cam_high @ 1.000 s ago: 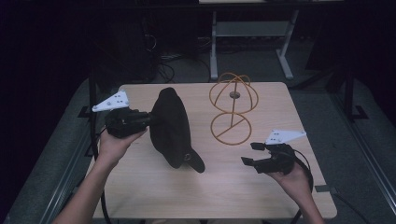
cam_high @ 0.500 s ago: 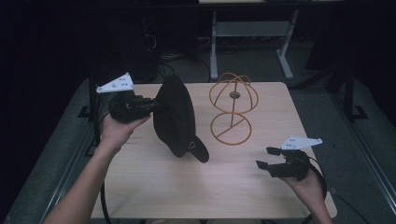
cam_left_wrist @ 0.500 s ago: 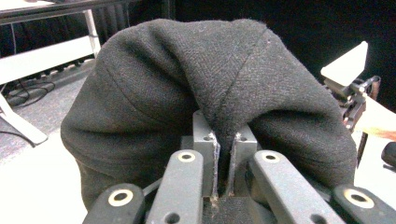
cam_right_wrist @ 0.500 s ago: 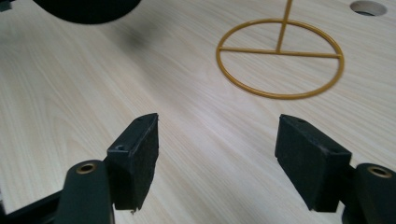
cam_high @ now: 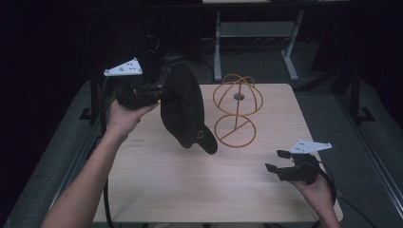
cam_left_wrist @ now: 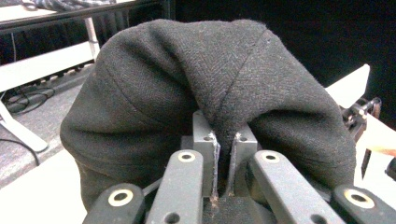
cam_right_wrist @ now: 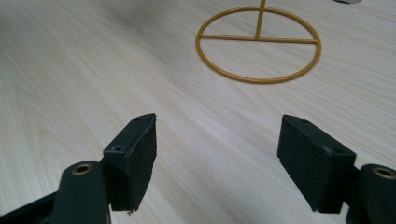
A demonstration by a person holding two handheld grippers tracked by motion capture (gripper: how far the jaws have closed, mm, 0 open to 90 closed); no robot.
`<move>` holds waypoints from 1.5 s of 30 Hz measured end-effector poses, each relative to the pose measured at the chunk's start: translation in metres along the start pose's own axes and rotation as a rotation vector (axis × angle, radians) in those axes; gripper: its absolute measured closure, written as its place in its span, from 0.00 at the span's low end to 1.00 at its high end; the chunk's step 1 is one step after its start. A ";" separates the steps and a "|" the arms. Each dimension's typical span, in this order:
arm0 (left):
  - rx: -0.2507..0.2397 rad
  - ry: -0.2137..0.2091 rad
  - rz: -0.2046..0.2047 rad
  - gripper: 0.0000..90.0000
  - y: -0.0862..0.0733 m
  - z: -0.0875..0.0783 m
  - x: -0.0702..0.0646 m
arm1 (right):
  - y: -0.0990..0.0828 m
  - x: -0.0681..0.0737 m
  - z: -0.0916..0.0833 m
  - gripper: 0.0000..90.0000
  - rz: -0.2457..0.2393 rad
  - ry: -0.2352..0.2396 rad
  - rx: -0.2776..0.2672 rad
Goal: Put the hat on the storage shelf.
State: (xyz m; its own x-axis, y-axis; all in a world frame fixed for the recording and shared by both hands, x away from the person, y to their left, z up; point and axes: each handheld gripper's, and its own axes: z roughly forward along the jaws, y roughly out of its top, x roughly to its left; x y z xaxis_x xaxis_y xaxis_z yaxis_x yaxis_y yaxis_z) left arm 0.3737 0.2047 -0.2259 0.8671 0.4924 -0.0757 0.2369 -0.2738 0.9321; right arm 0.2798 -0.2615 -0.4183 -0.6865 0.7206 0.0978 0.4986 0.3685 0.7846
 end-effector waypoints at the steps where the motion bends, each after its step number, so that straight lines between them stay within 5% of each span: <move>1: -0.003 -0.001 0.000 0.94 0.002 0.001 0.001 | 0.000 -0.001 0.000 0.31 0.001 -0.003 0.001; 12: 0.019 -0.010 0.030 0.94 0.032 0.020 0.006 | -0.004 -0.009 -0.005 0.31 0.022 -0.021 -0.031; 31: 0.098 -0.092 0.094 0.94 0.085 0.098 0.003 | -0.010 -0.019 -0.019 0.32 0.060 -0.071 -0.100; 45: 0.118 -0.157 -0.006 0.94 0.090 0.158 0.016 | -0.012 -0.021 -0.021 0.32 0.072 -0.077 -0.106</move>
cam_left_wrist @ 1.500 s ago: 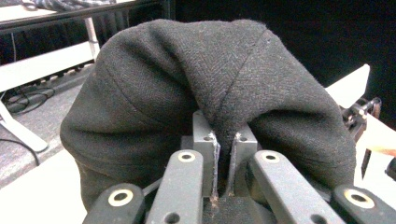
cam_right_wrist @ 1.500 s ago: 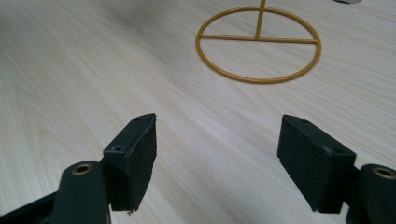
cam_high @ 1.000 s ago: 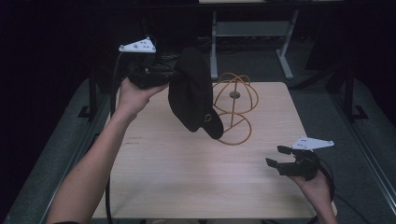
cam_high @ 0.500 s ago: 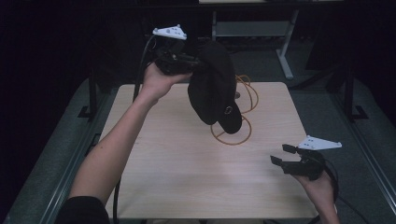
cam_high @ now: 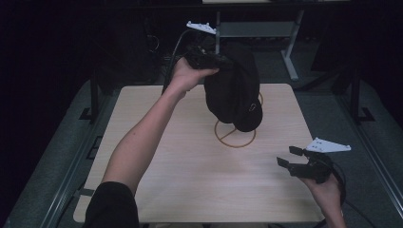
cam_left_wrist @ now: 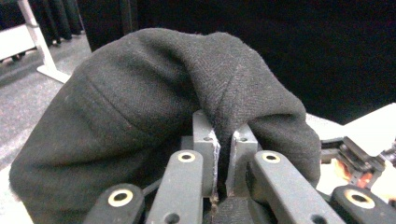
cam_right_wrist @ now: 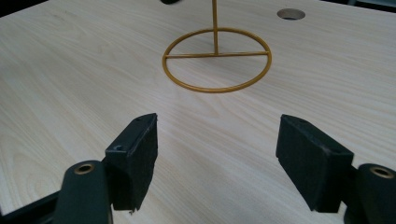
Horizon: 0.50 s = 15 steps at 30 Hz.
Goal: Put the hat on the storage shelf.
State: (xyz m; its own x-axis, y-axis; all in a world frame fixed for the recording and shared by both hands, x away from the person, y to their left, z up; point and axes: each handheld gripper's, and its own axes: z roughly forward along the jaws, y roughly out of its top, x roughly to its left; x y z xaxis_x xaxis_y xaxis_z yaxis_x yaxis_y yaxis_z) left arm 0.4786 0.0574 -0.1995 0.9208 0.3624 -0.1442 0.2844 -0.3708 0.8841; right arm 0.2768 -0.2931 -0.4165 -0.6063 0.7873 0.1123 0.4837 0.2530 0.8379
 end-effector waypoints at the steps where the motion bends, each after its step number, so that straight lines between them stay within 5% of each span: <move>1: -0.008 0.000 -0.018 0.94 -0.001 0.004 0.005 | 0.000 0.000 0.000 0.32 0.001 0.000 -0.002; 10: 0.021 -0.002 -0.035 0.94 0.009 0.030 0.009 | -0.002 -0.002 -0.002 0.32 0.007 -0.004 -0.010; 12: 0.043 -0.007 -0.046 0.87 0.010 0.040 0.010 | -0.003 -0.003 -0.003 0.33 0.008 -0.006 -0.012; 15: 0.148 0.009 -0.065 0.67 0.008 0.064 0.009 | -0.003 -0.004 -0.001 0.34 0.008 -0.004 -0.005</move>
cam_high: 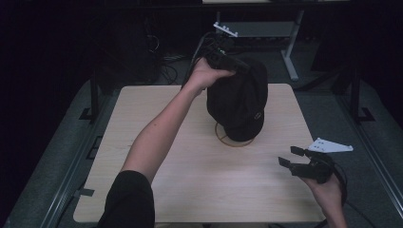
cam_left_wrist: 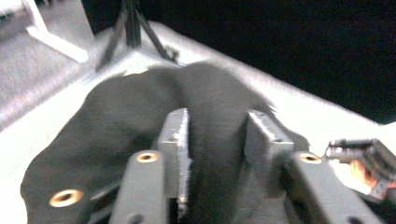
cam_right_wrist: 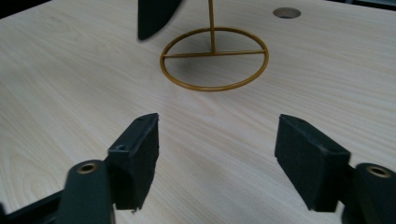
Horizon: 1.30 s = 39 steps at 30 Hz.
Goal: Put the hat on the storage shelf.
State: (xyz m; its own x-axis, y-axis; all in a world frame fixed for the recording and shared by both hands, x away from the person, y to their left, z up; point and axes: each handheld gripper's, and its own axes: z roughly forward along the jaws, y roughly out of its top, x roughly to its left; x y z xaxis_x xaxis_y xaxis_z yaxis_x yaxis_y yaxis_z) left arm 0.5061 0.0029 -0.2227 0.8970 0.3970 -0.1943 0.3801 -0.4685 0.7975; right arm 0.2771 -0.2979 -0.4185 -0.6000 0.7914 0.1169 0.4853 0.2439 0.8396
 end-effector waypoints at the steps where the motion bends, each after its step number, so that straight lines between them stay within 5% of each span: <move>1: 0.010 0.002 0.002 0.65 0.000 0.003 0.000 | 0.000 0.000 0.000 0.35 0.001 0.002 0.005; 6: 0.006 0.021 0.013 0.52 0.000 0.000 -0.003 | -0.002 0.000 0.000 0.34 0.002 0.000 0.008; 22: 0.030 0.059 0.075 0.40 -0.010 -0.021 -0.011 | -0.002 0.003 0.007 0.30 -0.005 0.013 0.023; 39: -0.008 0.086 0.048 0.36 -0.027 -0.045 -0.011 | -0.003 0.006 0.011 0.28 -0.002 -0.004 0.031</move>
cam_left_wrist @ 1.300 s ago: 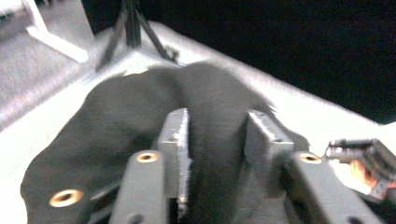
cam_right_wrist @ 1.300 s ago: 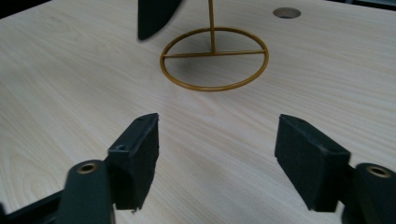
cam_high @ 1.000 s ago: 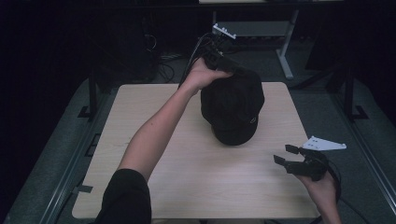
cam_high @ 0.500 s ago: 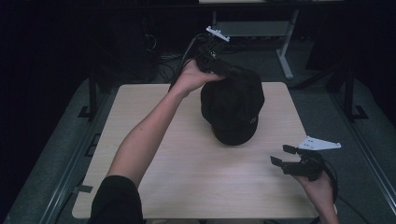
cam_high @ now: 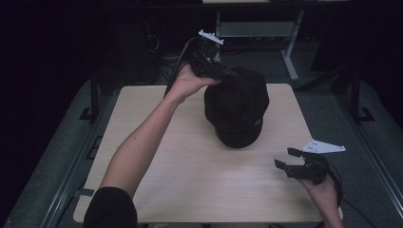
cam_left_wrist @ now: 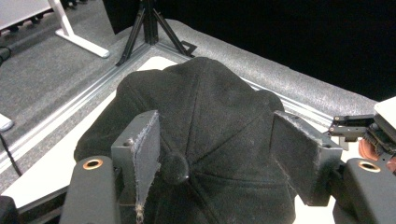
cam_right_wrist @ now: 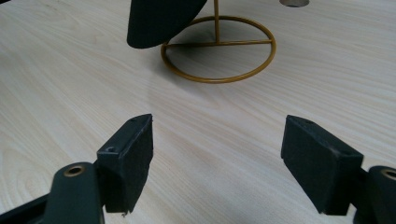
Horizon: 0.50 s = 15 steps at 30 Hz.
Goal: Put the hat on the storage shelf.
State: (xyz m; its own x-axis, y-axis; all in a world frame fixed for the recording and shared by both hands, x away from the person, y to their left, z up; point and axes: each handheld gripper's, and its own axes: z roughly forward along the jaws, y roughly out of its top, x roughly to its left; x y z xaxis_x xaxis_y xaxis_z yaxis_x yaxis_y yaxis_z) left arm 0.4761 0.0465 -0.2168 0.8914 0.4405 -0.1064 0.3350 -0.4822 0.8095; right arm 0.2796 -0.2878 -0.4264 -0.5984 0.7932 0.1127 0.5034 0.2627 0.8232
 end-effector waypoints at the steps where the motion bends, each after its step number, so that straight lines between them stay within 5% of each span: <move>1: -0.003 -0.001 -0.001 0.36 -0.001 -0.001 0.000 | 0.000 0.000 0.000 0.28 0.001 0.000 0.000; 10: 0.000 0.007 -0.006 0.33 -0.011 -0.007 -0.002 | 0.001 0.000 0.003 0.28 0.005 -0.001 -0.007; 15: 0.001 0.021 -0.011 0.33 -0.030 -0.020 -0.005 | 0.007 0.003 0.013 0.27 -0.019 -0.001 0.016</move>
State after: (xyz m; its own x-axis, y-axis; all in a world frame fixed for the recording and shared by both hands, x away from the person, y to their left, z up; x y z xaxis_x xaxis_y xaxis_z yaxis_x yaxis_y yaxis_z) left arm 0.4558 0.0738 -0.2287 0.8812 0.4614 -0.1032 0.3448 -0.4778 0.8079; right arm 0.2897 -0.2766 -0.4278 -0.6074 0.7884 0.0971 0.5019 0.2862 0.8162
